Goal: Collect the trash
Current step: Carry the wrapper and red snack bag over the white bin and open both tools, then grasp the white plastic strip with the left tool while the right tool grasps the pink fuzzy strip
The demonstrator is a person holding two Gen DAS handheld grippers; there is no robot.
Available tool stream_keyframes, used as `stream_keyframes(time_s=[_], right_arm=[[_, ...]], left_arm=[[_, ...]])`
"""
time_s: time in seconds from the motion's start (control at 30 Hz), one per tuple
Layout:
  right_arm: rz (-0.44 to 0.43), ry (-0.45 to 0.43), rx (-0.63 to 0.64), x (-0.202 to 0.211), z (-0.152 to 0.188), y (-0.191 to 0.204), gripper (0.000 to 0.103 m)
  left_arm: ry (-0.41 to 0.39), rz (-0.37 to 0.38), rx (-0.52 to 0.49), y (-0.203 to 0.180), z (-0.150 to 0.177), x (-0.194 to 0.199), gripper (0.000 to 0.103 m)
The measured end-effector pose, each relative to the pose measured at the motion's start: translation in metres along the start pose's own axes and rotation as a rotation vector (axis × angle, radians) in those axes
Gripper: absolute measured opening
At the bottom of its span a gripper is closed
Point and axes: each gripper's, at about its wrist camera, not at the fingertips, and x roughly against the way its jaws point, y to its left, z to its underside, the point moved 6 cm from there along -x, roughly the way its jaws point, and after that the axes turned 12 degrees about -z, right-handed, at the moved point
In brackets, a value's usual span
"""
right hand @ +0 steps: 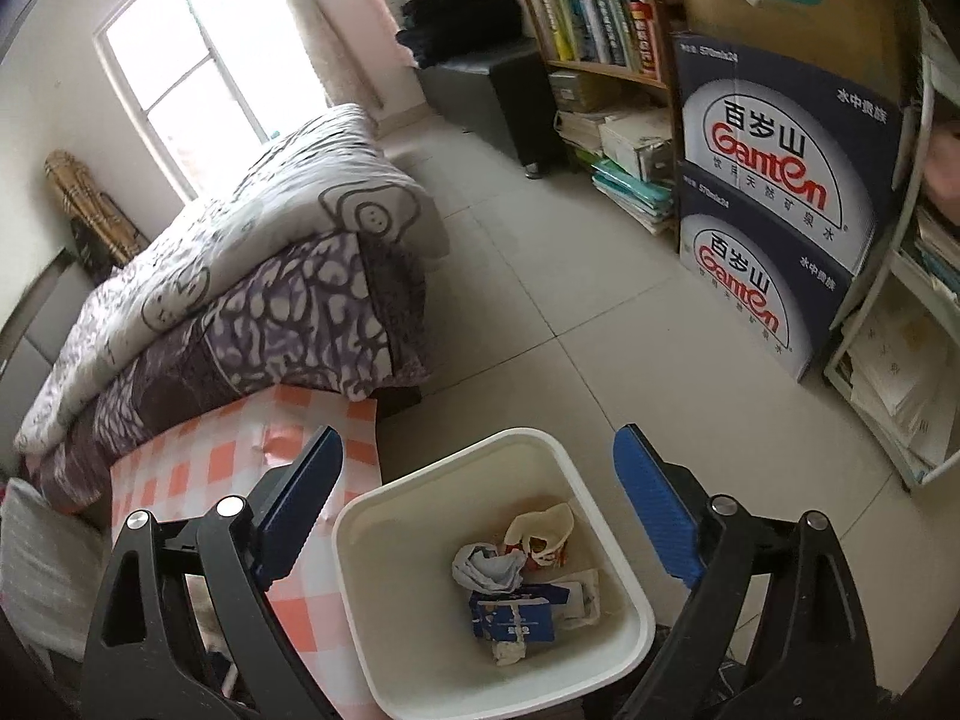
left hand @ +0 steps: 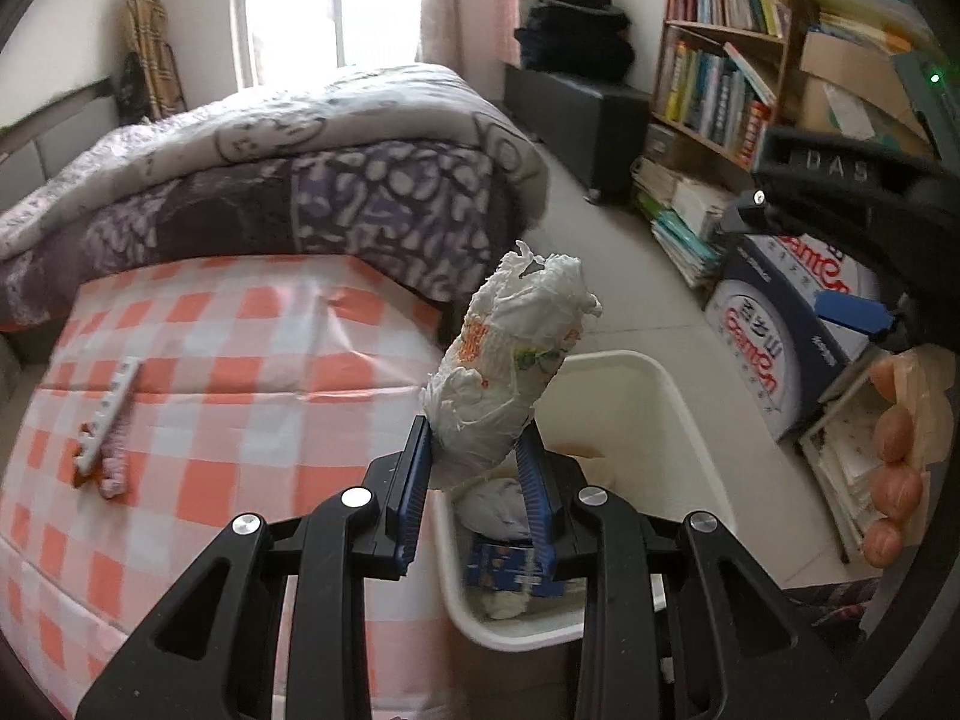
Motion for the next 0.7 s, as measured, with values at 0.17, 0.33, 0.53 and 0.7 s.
stream_keyframes(time_s=[0.17,0.33,0.53,0.7], right_arm=[[-0.004,0.002,-0.028,-0.001,-0.002,-0.006,0.089],[-0.052,0.035,-0.067,-0.005,0.003,0.002,0.091],[-0.118,0.09,-0.051,-0.009,0.018,0.033,0.092],[-0.137,0.14,0.015,-0.022,0.038,0.061,0.093]], left_arm=[[0.007,0.092,0.038,-0.011,-0.004,0.0,0.074],[0.031,0.071,0.04,0.0,-0.001,-0.003,0.074],[0.077,-0.067,0.076,0.052,0.003,-0.014,0.074],[0.126,-0.261,0.125,0.128,0.004,-0.033,0.074]])
